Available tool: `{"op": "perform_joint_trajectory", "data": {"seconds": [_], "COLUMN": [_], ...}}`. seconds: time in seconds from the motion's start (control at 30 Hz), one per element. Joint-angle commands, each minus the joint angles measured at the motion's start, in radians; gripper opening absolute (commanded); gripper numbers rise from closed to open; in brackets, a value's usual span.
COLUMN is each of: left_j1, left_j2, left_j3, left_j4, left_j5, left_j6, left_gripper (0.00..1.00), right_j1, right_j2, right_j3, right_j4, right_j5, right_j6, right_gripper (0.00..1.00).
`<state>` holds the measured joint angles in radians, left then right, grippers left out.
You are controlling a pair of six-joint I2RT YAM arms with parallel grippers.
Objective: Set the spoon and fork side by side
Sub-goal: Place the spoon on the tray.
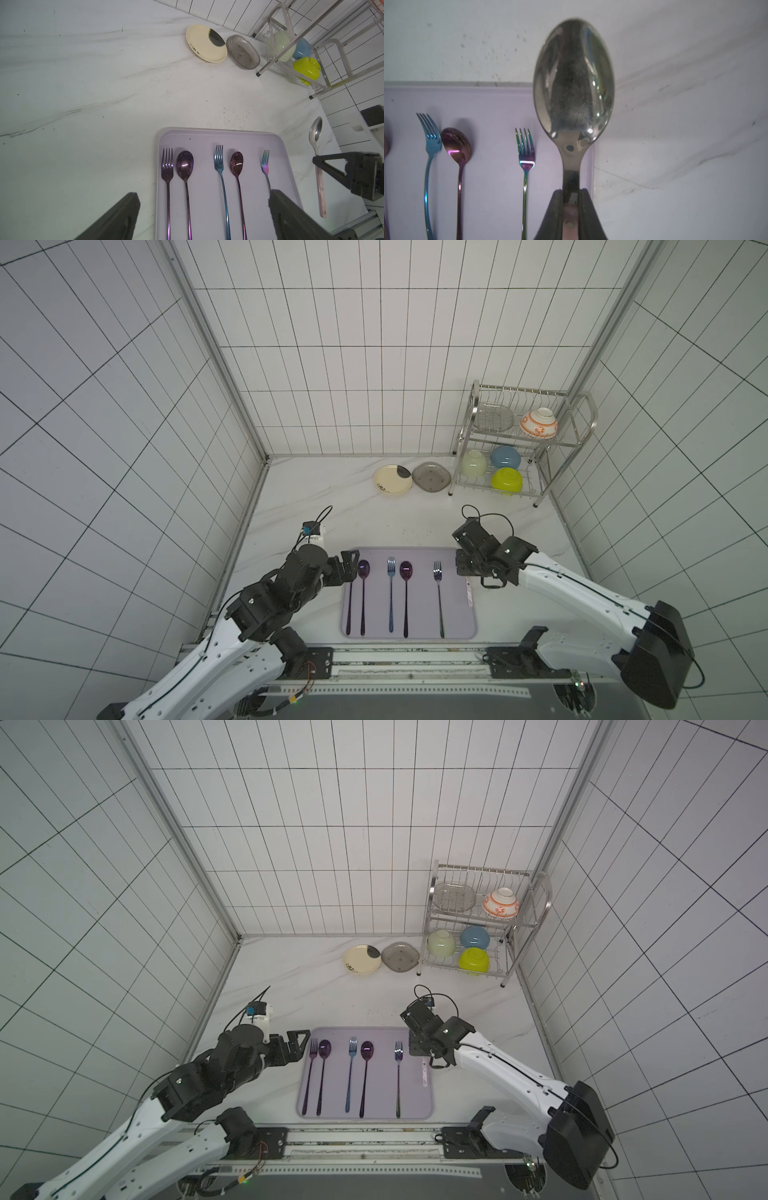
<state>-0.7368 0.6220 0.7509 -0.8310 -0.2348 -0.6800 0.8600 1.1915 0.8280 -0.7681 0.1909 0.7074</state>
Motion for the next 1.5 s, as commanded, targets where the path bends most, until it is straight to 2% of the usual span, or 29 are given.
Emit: {"op": "perform_joint_trajectory", "data": {"seconds": [0.0,0.2,0.33,0.57,1.17,1.47], "left_j1": [0.0,0.0,-0.001,0.0,0.0,-0.001], "left_j2": [-0.01,-0.008,-0.013,-0.021,-0.025,-0.024], "left_j3": [-0.014,-0.016,-0.019,-0.023,-0.023,-0.025], "left_j4": [-0.008,-0.018,-0.021,-0.019,-0.024,-0.02], "left_j5": [0.015,0.028,0.024,0.016,0.013,0.011], "left_j6": [0.013,0.019,0.015,0.014,0.013,0.013], "left_gripper": [0.98,0.98,0.98,0.98,0.98,0.98], "right_j1": [0.048,0.118,0.156,0.189,0.191,0.191], "right_j2": [-0.004,0.048,0.082,0.137,0.195,0.234], "right_j3": [-0.043,-0.108,-0.124,-0.129,-0.131,-0.132], "right_j4": [0.027,0.108,0.133,0.152,0.15,0.159], "right_j5": [-0.048,-0.037,-0.013,0.005,0.044,0.021], "right_j6": [0.157,0.263,0.288,0.296,0.249,0.234], "right_gripper": [0.0,0.0,0.0,0.0,0.0,0.1]}}
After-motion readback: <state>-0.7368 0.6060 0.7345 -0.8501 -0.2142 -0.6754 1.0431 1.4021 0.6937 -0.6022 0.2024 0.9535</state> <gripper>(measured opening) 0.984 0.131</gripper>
